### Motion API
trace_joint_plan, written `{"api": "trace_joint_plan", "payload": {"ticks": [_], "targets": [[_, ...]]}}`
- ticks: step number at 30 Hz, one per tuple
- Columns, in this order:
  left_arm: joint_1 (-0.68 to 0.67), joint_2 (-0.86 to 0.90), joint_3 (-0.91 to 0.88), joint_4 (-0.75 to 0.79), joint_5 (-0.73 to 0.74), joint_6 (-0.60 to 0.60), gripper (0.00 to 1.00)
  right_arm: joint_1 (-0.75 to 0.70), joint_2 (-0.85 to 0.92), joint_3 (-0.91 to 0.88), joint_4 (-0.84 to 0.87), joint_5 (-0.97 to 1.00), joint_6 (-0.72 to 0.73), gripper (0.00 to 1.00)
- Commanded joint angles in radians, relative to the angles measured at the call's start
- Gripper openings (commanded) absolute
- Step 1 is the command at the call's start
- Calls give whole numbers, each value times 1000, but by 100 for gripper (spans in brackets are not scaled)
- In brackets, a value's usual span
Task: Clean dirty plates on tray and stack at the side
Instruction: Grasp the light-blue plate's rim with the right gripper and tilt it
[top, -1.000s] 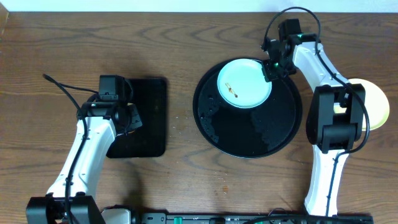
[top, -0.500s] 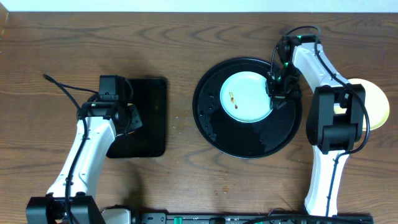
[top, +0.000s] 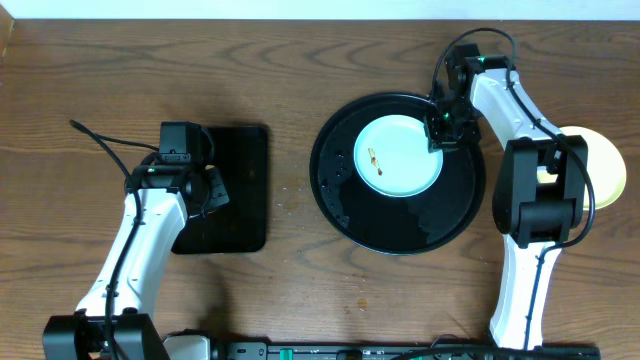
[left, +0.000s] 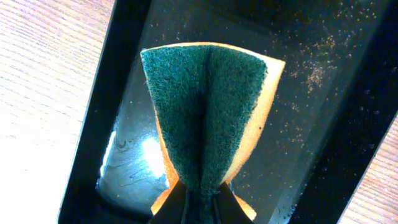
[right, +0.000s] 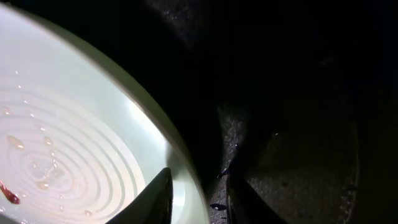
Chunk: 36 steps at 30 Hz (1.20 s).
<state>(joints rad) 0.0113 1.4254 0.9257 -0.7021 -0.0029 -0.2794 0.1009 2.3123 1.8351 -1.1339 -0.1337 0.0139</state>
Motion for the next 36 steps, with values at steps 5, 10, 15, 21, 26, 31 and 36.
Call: {"api": "trace_joint_plan", "payload": {"ticks": [5,10,15,21,26,31,36], "targets": [[5,7,-6,5,-6,17,8,4,-34,-31,-10,-18,-19,99],[5,7,-6,8,-6,17,8,4,-34,-61,11,-17,-19,90],[5,7,-6,8,-6,17,8,4,-34,-63,24,-17,-19,2],[5,7,-6,20,-6,22,8,4,-35,-63,26,-17,-19,1],[5,7,-6,55,-6,85,8,4,-63,-56,15,-18,-17,1],[5,29,-6,124,-6,116,8,6,-137,-56,-15,-17,22,1],[5,113,-6,231,-10,163,8,11,-147,-61,-65,-17,42,1]]}}
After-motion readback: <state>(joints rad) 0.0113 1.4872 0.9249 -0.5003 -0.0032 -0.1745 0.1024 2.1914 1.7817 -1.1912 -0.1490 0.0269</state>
